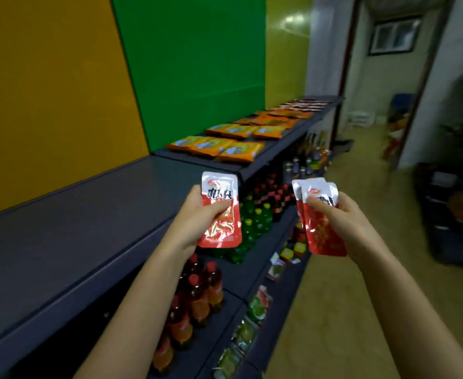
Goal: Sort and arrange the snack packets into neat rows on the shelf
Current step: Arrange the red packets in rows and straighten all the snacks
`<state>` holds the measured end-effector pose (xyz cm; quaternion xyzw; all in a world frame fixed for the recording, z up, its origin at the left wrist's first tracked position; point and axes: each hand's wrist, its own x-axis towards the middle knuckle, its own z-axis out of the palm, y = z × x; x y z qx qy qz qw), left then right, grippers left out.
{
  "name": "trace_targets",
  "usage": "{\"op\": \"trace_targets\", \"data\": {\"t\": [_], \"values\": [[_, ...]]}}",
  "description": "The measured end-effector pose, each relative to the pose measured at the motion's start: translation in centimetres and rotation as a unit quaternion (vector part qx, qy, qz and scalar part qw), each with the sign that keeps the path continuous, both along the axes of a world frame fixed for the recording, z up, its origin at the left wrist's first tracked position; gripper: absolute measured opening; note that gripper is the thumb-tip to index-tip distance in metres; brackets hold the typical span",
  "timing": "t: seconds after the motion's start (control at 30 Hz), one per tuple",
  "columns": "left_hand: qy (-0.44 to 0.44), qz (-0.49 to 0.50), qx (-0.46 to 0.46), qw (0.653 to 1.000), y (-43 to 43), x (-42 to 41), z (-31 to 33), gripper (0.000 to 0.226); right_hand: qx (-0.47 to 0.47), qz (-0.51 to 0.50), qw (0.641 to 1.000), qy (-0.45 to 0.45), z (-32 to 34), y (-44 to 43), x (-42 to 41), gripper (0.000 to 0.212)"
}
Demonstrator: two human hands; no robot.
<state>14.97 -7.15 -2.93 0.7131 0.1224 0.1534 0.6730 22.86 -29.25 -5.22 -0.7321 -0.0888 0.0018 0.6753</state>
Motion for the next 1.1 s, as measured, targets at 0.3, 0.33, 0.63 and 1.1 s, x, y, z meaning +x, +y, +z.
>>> {"op": "trace_targets", "data": {"t": [0.3,0.33,0.63,1.1], "values": [[0.092,-0.088,-0.060,0.990,-14.6,13.8,-8.5,0.025,0.031,-0.157,0.984,0.078,-7.5,-19.2,6.7,0.021],[0.092,-0.087,-0.069,0.989,-16.3,15.0,-9.0,0.023,0.032,-0.168,0.982,0.085,-8.3,-20.9,7.6,0.020],[0.119,-0.134,-0.065,0.982,-24.7,28.1,-12.6,0.031,0.015,-0.261,0.960,0.098,-12.2,-30.4,16.6,0.008],[0.106,-0.160,-0.041,0.981,-27.0,58.5,-14.4,0.028,0.001,-0.276,0.955,0.112,-12.9,-34.8,45.9,0.016]]}}
